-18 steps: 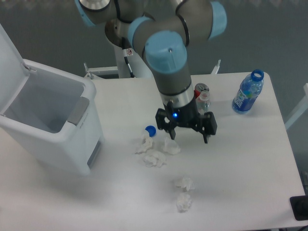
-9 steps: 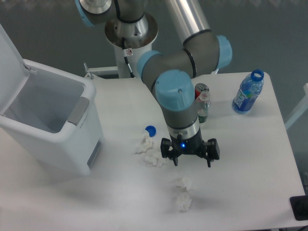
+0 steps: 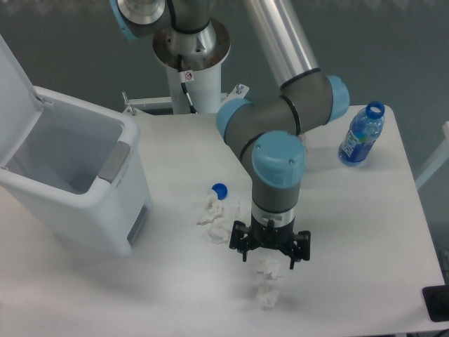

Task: Pick up the paper ball
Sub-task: 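Lower the open gripper over the lower crumpled white paper ball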

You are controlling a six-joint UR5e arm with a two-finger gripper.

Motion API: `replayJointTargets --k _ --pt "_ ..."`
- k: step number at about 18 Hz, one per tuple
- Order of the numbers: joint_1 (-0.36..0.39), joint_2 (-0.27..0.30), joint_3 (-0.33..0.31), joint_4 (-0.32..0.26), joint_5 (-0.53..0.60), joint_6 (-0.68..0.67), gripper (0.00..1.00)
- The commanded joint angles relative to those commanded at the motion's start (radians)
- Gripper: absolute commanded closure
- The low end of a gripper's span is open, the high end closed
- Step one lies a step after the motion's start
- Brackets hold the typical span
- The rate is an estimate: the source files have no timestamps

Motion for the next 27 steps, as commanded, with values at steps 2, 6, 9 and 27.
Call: replayJointTargets --k 2,6,9,27 --pt "0.0 -0.015 0.003 0.0 0.0 0.051 0.0" --pt "0.0 -0.04 0.023 0.002 0.0 0.075 0.01" --pt "0.0 -0.069 0.06 0.009 0.0 0.075 0.01" --pt "-0.012 -0.124 0.067 0.051 0.0 0.18 0.0"
